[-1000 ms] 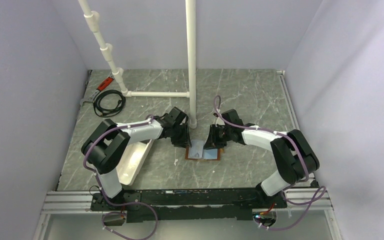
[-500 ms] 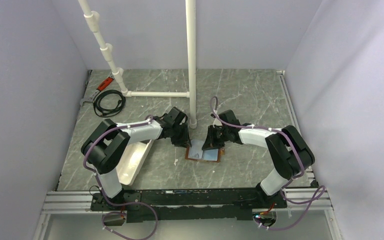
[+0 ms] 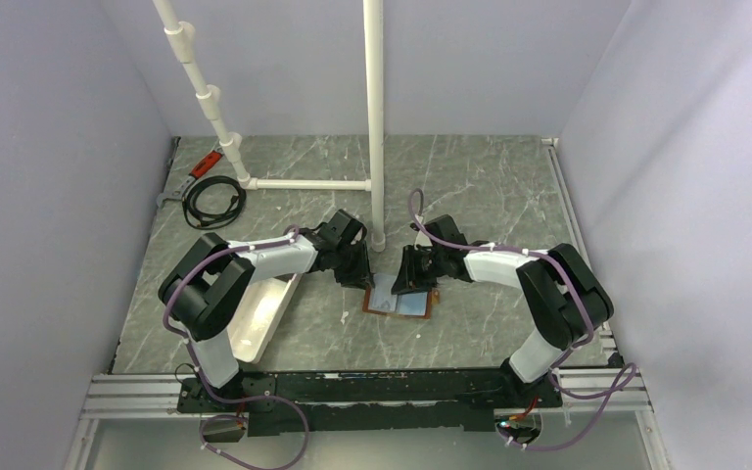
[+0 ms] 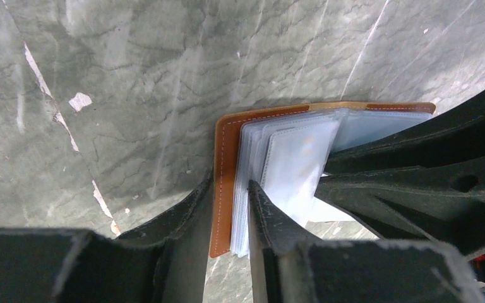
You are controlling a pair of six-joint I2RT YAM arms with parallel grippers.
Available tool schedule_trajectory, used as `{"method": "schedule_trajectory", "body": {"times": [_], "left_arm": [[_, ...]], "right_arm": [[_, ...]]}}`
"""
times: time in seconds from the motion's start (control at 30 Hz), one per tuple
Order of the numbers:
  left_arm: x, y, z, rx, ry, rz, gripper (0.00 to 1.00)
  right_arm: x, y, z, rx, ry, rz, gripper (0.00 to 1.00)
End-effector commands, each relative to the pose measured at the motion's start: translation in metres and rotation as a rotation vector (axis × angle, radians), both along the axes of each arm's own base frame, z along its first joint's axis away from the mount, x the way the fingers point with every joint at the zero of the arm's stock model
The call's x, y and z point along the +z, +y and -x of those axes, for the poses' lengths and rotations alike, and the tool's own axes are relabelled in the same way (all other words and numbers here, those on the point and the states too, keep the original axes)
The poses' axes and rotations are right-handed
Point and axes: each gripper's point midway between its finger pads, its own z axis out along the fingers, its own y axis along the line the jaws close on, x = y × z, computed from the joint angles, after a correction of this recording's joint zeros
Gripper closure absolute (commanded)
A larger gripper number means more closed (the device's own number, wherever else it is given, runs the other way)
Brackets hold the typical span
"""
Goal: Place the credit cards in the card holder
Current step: Turn over the card slot in the card holder, then pick up the credit card from the storage box.
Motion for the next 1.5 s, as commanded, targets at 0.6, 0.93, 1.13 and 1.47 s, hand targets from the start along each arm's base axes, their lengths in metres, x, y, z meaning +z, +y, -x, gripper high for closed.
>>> {"method": "schedule_trajectory", "body": {"times": [0.6,0.93,1.13,1.47], "left_arm": [[0.118,0.067,0.036,0.006,-0.090,-0.053,0.36],[0.133,0.183,0.034,0.426,-0.023,-0.241,0.35],[0.123,0.207,0.003,0.866,-0.021,-0.124,0.35],[0.089,0.207,-0.043,1.074,-0.080,-0.031,0.33]], "right_arm": [[0.034,-0.018,-0.004,0.020,-0.149,0.103,0.55],[0.065,-0.018,-0.002,0.019,-0.212,0.059,0.55],[0.070,-0.022,0.003,0.014,-0.237,0.055,0.56],[0.076,-0.030,0.012,0.013,-0.262,0.056,0.58]]}}
